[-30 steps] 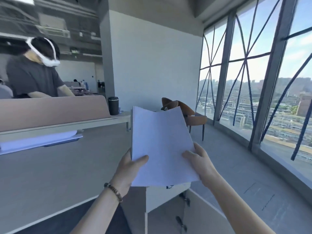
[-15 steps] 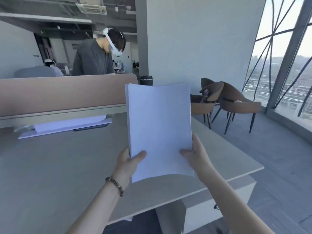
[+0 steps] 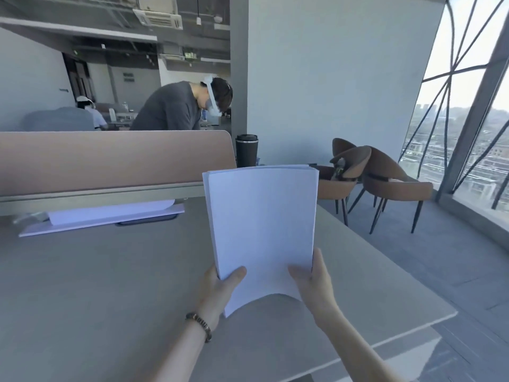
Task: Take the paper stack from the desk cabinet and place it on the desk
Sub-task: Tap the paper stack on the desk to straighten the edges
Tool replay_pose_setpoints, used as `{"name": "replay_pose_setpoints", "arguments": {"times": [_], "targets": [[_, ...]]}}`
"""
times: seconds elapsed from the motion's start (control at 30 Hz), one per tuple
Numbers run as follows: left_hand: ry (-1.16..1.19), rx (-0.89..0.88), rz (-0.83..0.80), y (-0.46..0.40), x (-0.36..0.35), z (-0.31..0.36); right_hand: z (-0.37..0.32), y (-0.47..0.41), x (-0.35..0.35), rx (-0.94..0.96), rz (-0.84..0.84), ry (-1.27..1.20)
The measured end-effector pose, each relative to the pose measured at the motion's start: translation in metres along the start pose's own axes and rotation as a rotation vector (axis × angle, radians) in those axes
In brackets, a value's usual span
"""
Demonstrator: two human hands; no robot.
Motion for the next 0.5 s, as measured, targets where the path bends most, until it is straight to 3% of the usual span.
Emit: {"name": "replay_pose_setpoints", "arguments": {"times": [0.33,0.5], "targets": [[-0.052,0.040,0.031,-0.010,-0.009,-0.011,0.026,-0.018,0.000,0.002,-0.021,-0.018],[-0.079,0.102,0.038,-0.018,-0.008,-0.023,0.043,-0.028,0.001,-0.025,-0.111,0.054]]}}
Point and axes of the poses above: each hand's wrist, its own y-axis away from the middle knuckle, its own x-axis out of the back of the hand, z = x × y, the point moved 3 cm from there along -y, towards the middle knuckle, and after that the axes turned 10 degrees about -y, right-handed, at the moved point
